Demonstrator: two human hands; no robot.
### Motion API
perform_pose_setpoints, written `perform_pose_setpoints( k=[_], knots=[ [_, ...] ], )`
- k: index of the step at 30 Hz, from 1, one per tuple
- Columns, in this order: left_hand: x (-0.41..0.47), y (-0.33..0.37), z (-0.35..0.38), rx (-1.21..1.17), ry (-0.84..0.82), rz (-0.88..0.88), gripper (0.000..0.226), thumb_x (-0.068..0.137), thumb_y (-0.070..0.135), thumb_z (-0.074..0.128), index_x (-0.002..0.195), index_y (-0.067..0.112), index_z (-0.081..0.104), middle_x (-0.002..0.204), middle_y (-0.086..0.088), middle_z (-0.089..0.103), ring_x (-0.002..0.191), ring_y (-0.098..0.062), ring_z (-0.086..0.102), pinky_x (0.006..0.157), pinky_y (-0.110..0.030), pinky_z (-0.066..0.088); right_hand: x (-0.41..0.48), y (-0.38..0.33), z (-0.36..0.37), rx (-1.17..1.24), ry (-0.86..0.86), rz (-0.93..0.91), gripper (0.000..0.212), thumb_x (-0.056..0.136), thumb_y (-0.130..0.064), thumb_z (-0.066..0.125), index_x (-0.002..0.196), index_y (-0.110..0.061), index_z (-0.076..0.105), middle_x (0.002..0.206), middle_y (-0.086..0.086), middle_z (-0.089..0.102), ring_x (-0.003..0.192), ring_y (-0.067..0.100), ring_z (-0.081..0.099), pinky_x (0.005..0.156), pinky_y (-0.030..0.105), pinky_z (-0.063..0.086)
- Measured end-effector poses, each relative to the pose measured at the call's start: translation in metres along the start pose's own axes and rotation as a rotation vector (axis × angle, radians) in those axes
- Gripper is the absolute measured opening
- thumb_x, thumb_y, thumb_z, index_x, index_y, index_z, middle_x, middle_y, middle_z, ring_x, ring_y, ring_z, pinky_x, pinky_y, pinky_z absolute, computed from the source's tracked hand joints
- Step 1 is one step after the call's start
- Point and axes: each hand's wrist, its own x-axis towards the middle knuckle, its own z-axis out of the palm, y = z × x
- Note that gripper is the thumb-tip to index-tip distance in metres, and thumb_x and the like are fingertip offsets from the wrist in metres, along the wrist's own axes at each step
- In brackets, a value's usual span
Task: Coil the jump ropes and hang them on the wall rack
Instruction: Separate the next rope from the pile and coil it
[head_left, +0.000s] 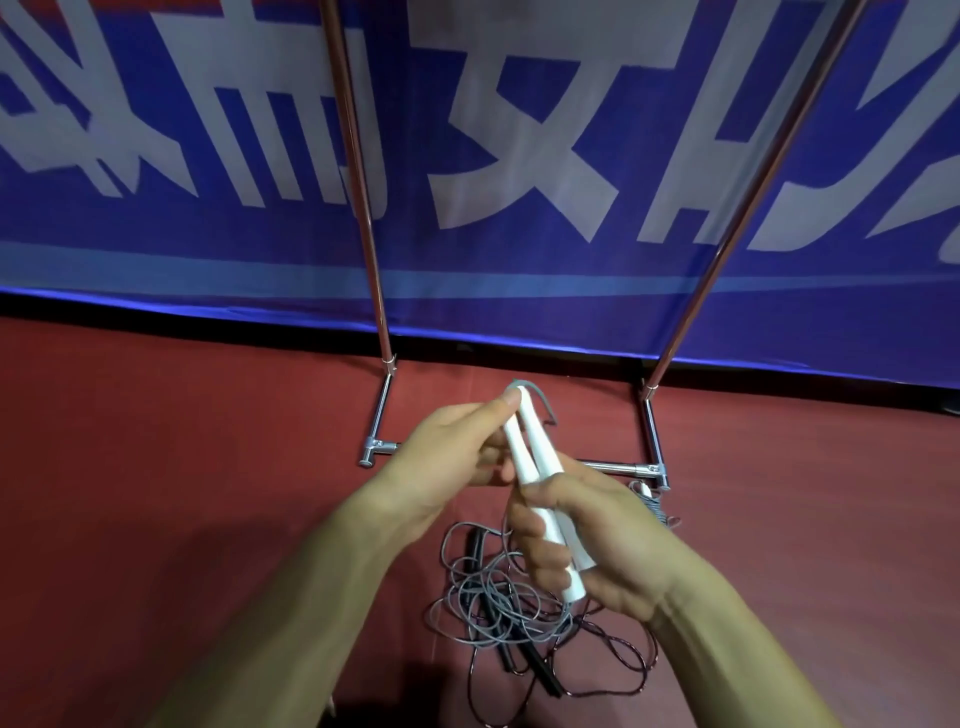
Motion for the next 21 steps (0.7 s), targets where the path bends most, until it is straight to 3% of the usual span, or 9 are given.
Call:
perform_pose_setpoints(
  k=[4, 8, 11, 14, 17, 21],
  knots=[
    [0.002, -0.003, 0.005, -0.075, -0.006, 0.048, 0.032, 0.105, 0.027, 0.049, 0.111, 0.005, 0.07, 0.1, -0.016, 0.077, 0.096, -0.03, 0.073, 0.088, -0.033, 0.058, 0.0, 0.004, 0.003, 0.086, -0.092, 0.043, 0.019, 0.09, -0.009, 0.057, 0.109, -0.011, 0.059, 0.076, 0.017, 0.049, 0.048, 0.022, 0.047, 0.047, 0.03, 0.048],
    [0.003, -0.004, 0.004, -0.084, 0.05, 0.053, 0.027, 0.105, 0.028, 0.048, 0.105, 0.009, 0.068, 0.089, -0.014, 0.077, 0.082, -0.026, 0.075, 0.058, -0.026, 0.055, -0.001, 0.001, -0.003, 0.069, -0.156, 0.146, 0.02, 0.092, -0.007, 0.056, 0.109, -0.007, 0.067, 0.083, 0.021, 0.054, 0.059, 0.03, 0.056, 0.06, 0.044, 0.057],
    [0.004, -0.008, 0.001, 0.05, 0.111, 0.084, 0.028, 0.104, 0.029, 0.052, 0.094, 0.007, 0.067, 0.077, -0.016, 0.075, 0.068, -0.03, 0.07, 0.065, -0.033, 0.048, -0.003, 0.001, -0.006, 0.025, -0.163, 0.211, 0.021, 0.092, -0.008, 0.056, 0.109, -0.004, 0.067, 0.083, 0.02, 0.052, 0.062, 0.029, 0.056, 0.064, 0.047, 0.057],
    [0.008, -0.014, -0.001, 0.198, 0.194, 0.141, 0.035, 0.101, 0.035, 0.056, 0.08, 0.01, 0.069, 0.07, -0.02, 0.072, 0.058, -0.036, 0.066, 0.059, -0.044, 0.053, -0.001, 0.005, -0.008, -0.062, -0.096, 0.229, 0.022, 0.09, -0.006, 0.058, 0.11, -0.005, 0.067, 0.082, 0.02, 0.057, 0.066, 0.032, 0.059, 0.068, 0.051, 0.058],
    [0.009, -0.014, -0.005, 0.268, 0.248, 0.127, 0.047, 0.101, 0.04, 0.052, 0.066, 0.014, 0.067, 0.061, -0.01, 0.071, 0.057, -0.026, 0.067, 0.067, -0.041, 0.055, 0.0, 0.007, -0.009, -0.066, -0.147, 0.236, 0.025, 0.091, -0.002, 0.055, 0.114, -0.007, 0.063, 0.08, 0.016, 0.054, 0.062, 0.027, 0.056, 0.062, 0.042, 0.058],
    [0.011, -0.014, -0.019, 0.561, 0.344, 0.142, 0.05, 0.091, 0.065, 0.053, 0.076, 0.018, 0.064, 0.064, 0.006, 0.067, 0.063, -0.017, 0.065, 0.074, -0.04, 0.056, 0.0, 0.004, -0.016, -0.02, -0.155, 0.23, 0.037, 0.087, -0.004, 0.048, 0.12, -0.013, 0.064, 0.07, 0.007, 0.042, 0.048, 0.014, 0.038, 0.043, 0.021, 0.034]
  ],
)
